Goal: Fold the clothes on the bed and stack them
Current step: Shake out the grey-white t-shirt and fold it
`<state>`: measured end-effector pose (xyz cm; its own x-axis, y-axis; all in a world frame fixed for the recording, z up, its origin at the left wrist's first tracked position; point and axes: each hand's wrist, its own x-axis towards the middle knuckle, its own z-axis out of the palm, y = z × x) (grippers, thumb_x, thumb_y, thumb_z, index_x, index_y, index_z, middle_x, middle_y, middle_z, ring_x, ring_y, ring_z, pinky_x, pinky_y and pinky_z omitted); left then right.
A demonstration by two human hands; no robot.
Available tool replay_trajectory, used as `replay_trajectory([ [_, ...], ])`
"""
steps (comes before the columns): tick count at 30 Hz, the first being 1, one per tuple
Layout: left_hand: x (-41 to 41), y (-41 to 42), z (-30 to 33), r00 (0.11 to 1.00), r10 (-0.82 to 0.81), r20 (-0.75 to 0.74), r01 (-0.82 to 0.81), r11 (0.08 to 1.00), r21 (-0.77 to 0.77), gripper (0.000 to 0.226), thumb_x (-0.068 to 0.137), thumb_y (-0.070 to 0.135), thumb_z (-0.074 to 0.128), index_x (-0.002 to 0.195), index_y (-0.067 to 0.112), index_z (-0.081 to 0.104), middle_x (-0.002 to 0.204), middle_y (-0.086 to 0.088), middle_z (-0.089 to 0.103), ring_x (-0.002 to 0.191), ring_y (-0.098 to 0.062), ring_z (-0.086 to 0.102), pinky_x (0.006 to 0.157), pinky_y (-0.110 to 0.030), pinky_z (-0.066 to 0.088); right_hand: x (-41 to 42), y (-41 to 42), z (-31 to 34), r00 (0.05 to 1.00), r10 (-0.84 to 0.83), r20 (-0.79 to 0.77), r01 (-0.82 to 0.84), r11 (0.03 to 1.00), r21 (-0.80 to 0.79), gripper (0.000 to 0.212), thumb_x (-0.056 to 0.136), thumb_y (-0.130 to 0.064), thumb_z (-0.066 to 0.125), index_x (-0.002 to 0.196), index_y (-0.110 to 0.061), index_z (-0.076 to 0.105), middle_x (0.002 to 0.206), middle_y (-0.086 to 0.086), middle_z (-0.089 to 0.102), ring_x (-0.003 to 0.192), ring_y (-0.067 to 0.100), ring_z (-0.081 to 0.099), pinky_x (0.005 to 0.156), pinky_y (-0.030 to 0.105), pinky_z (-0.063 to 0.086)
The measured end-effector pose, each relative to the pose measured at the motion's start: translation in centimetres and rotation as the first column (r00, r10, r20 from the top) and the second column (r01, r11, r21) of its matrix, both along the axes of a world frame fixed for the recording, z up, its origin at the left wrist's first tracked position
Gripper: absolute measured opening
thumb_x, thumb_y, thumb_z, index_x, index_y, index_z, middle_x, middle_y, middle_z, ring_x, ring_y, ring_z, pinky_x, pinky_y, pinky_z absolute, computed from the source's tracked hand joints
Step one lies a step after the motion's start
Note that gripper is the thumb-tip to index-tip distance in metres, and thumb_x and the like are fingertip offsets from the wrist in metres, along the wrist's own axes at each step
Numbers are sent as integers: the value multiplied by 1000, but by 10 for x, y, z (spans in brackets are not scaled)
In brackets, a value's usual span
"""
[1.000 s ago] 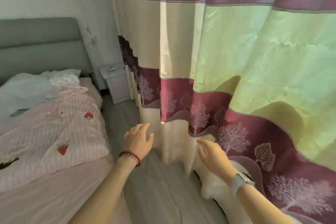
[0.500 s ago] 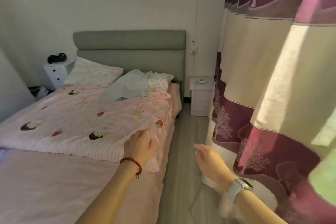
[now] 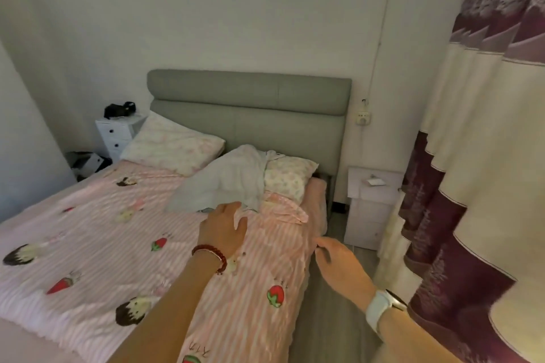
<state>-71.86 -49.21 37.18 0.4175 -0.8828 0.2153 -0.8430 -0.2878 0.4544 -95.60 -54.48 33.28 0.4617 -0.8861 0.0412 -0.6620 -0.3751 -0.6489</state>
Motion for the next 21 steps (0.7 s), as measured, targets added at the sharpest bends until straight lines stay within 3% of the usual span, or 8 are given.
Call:
replay_trajectory([
  [4, 12, -84, -27, 999, 6, -43, -3, 998, 59, 41, 94, 31, 48, 133, 17, 46, 136, -7, 46, 124, -25, 43, 97, -38, 39, 14, -89, -14, 999, 36, 11, -36, 999, 8, 35, 97, -20, 39, 130, -16, 51, 128, -1, 55, 119, 18, 50, 99, 29, 40],
  [7, 24, -147, -55, 995, 22, -93, -12, 994, 104, 41, 94, 29, 48, 132, 15, 47, 135, -9, 46, 124, -25, 45, 100, -39, 39, 31, -167, -31, 996, 90, 1, -90, 995, 42, 33, 98, -22, 36, 126, -14, 52, 120, 3, 60, 106, 21, 56, 91, 33, 45],
  [11, 48, -243, -81, 987, 103, -120, -86, 987, 140, 41, 94, 28, 48, 132, 13, 47, 135, -10, 47, 122, -25, 46, 101, -35, 38, 58, -282, -47, 984, 179, 13, -180, 979, 95, 28, 99, -21, 33, 115, -30, 55, 107, -12, 56, 104, 14, 52, 87, 27, 43],
  [15, 64, -342, -90, 975, 183, -123, -156, 966, 204, 41, 95, 27, 46, 133, 13, 46, 135, -10, 47, 123, -24, 45, 102, -36, 36, 82, -391, -51, 979, 192, -63, -185, 977, 104, 31, 97, -20, 34, 116, -6, 54, 115, 8, 59, 107, 25, 55, 90, 40, 46],
  [18, 68, -396, -108, 963, 222, -151, -181, 953, 244, 40, 95, 27, 45, 132, 14, 46, 134, -8, 47, 122, -23, 46, 100, -37, 38, 102, -459, -58, 968, 237, -86, -221, 962, 160, 40, 98, -22, 33, 135, -13, 44, 136, 3, 48, 122, 19, 47, 99, 35, 41],
  [21, 71, -427, -139, 949, 251, -189, -177, 924, 338, 40, 95, 28, 45, 133, 14, 45, 134, -8, 47, 122, -23, 46, 100, -35, 39, 126, -505, -78, 948, 297, -112, -267, 937, 225, 42, 98, -21, 33, 139, -15, 38, 142, 2, 42, 127, 18, 41, 103, 33, 38],
])
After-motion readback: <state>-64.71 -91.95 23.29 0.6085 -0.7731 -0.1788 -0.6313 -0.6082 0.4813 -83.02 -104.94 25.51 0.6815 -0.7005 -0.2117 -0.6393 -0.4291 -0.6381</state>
